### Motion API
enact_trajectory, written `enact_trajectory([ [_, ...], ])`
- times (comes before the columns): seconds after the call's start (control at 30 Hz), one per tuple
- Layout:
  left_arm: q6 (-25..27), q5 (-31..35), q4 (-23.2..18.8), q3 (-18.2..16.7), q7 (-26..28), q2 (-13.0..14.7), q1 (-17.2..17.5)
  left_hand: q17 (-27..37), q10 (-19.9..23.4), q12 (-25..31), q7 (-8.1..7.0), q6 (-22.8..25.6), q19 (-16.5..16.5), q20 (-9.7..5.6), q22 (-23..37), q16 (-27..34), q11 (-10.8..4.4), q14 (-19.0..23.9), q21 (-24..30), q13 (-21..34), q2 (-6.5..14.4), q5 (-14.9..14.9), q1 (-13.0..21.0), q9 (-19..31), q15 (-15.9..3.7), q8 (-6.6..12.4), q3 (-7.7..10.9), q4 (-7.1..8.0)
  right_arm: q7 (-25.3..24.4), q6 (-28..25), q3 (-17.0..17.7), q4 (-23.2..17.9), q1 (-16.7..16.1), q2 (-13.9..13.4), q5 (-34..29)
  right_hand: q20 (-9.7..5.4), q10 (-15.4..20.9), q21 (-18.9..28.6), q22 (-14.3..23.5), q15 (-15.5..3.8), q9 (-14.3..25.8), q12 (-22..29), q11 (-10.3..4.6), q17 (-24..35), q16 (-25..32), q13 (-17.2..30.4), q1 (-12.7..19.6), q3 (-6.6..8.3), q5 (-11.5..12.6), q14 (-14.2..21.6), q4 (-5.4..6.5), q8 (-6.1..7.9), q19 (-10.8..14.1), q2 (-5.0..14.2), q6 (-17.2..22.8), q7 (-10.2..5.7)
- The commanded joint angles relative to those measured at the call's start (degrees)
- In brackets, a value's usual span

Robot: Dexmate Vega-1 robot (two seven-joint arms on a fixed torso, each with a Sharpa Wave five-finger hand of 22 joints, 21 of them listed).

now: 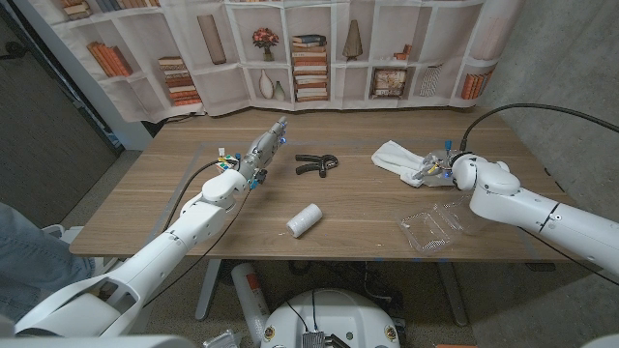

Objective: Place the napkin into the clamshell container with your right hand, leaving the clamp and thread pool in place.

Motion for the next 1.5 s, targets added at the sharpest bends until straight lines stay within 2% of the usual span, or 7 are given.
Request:
enact_trajectory([
  [0.03, 0.07, -0.11, -0.23, -0.01, 0.16, 0.03, 0.34, 0.22, -0.38, 0.03, 0.04, 0.04, -7.04, 0.35, 0.18, -0.09, -0.32, -2.57, -0.36, 0.17, 0.61, -0.21, 0.15, 0.35, 0.48, 0.38, -0.37, -0.02, -1.95, -0.57, -0.81, 0.68, -0.18, 1.12, -1.78, -7.51, 4.02, 0.62, 0.25, -2.23, 0.16, 1.01, -1.0, 0.28, 0.89, 0.21, 2.01, 0.46, -0.57, 4.67, -0.06, 0.9, 8.15, 0.33, 3.92, -0.52],
  [0.37, 0.13, -0.25, -0.62, -0.15, 0.34, 0.2, 0.74, 0.22, -0.35, 0.05, 0.01, 0.15, -7.03, 0.19, 0.19, -0.07, -0.31, -2.56, -0.36, 0.17, 0.65, -0.25, 0.17, 0.35, 0.53, 0.39, -0.46, -0.01, -4.28, -1.6, -1.36, 1.2, -0.56, 2.4, -3.71, -13.37, 10.61, 1.93, 0.7, -7.0, 0.16, 2.14, -1.33, 0.9, 2.45, 0.36, 4.76, 1.11, -2.03, 13.66, 0.25, 2.19, 13.95, 2.31, 12.64, -1.68],
  [0.53, 0.04, -0.27, -0.69, -0.23, 0.34, 0.3, 0.87, 0.23, -0.35, 0.06, -0.05, 0.23, -7.04, 0.22, 0.19, -0.06, -0.23, -2.57, -0.38, 0.17, 0.67, -0.27, 0.18, 0.35, 0.53, 0.41, -0.51, -0.01, -6.56, -2.17, -1.5, 1.4, -1.1, 3.17, -4.9, -17.1, 15.17, 4.24, 1.41, -9.31, 0.15, 3.11, -2.94, 1.76, 3.79, 0.5, 7.45, 1.9, -3.41, 21.2, 0.09, 2.47, 18.56, 4.22, 17.62, -2.85],
  [0.87, -0.07, -0.45, -0.46, -0.32, 0.03, 0.4, 0.83, 0.23, -0.32, 0.07, -0.17, 0.28, -7.06, 0.27, 0.2, -0.05, -0.21, -2.58, -0.39, 0.18, 0.7, -0.29, 0.2, 0.35, 0.6, 0.4, -0.58, -0.01, -9.42, -2.89, -1.21, 1.44, -1.71, 4.39, -5.88, -17.76, 21.71, 9.67, 3.56, -11.02, 0.51, 5.11, -5.41, 4.87, 4.42, 1.79, 18.17, 5.81, -6.13, 29.72, -1.69, 2.96, 21.77, 8.55, 25.52, -3.62],
  [1.0, -0.15, -0.51, 0.03, -0.26, -0.27, 0.28, 0.57, 0.23, -0.35, 0.06, -0.18, 0.34, -7.09, 0.26, 0.2, -0.05, -0.25, -2.59, -0.41, 0.18, 0.72, -0.3, 0.21, 0.35, 0.6, 0.42, -0.62, -0.01, -10.76, -2.88, -0.82, 1.17, -2.1, 4.56, -6.04, -17.88, 23.7, 12.76, 4.95, -11.25, 1.77, 5.53, -6.08, 7.0, 4.89, 2.83, 25.86, 8.08, -8.67, 31.91, -2.24, 3.61, 22.03, 10.05, 27.88, -3.79],
  [1.17, -0.46, -0.49, 0.75, -0.18, -0.7, 0.05, 0.08, 0.24, -0.4, 0.05, -0.15, 0.45, -7.09, 0.28, 0.2, -0.04, -0.29, -2.59, -0.41, 0.18, 0.74, -0.32, 0.22, 0.35, 0.6, 0.44, -0.67, 0.0, -12.8, -2.7, 0.1, 0.72, -2.84, 4.76, -5.84, -17.86, 24.64, 16.29, 6.86, -11.5, 2.59, 5.76, -7.15, 9.76, 5.92, 4.19, 32.15, 8.46, -12.21, 33.25, -2.08, 3.73, 21.63, 9.5, 29.2, -4.25],
  [1.5, -0.57, -0.36, 2.18, 0.28, -1.62, -0.6, -1.25, 0.24, -0.3, 0.1, -0.11, 0.53, -7.08, 0.31, 0.21, -0.04, -0.2, -2.62, -0.41, 0.18, 0.78, -0.35, 0.24, 0.35, 0.58, 0.44, -0.76, 0.0, -14.78, -2.61, 1.38, -0.27, -3.45, 4.59, -5.47, -17.78, 25.56, 20.51, 9.35, -11.46, 2.9, 6.06, -7.0, 12.99, 6.96, 6.01, 37.73, 8.08, -13.56, 33.36, -1.53, 3.47, 20.44, 8.94, 30.78, -4.03],
])
